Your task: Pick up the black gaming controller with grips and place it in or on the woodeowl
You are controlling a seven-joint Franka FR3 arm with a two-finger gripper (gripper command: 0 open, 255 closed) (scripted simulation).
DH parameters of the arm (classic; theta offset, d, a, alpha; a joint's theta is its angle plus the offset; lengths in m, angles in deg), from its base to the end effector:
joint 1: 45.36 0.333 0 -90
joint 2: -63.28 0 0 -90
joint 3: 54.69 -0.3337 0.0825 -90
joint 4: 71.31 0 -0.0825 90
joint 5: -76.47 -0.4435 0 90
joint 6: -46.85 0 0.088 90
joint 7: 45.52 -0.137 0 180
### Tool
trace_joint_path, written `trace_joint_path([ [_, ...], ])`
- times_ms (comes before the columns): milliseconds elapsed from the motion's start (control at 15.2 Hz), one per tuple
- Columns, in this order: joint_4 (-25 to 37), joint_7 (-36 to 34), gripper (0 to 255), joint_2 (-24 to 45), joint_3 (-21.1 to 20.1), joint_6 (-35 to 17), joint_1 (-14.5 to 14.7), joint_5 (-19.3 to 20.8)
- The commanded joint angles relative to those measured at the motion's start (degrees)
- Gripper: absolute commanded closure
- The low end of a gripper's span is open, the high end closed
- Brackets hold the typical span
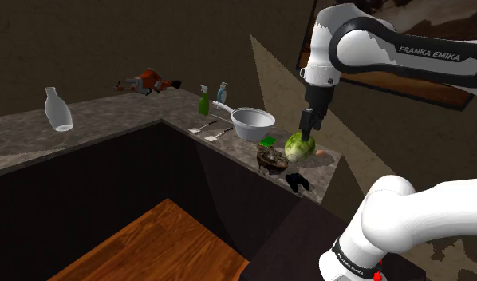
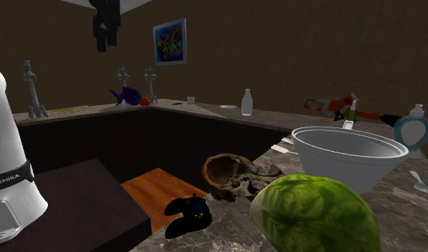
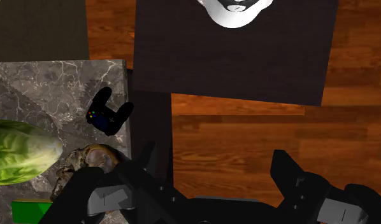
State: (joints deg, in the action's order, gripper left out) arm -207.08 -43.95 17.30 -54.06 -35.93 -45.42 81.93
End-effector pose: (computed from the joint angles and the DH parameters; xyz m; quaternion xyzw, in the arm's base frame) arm 0.3310 -0.0187 0.5622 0.9972 0.0065 -0.0619 0.0425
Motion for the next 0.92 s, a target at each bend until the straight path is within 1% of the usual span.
trace_joint_path([
  [0, 0.00, 0.00, 0, 0.00, 0.00, 0.00, 0.00, 0.00],
  [462, -10.33, 6.22, 0, -0.85, 7.69, -11.84, -2.65, 5.25],
  [858, -16.27, 11.53, 0, 2.68, 15.14, -23.43, -5.35, 9.95],
])
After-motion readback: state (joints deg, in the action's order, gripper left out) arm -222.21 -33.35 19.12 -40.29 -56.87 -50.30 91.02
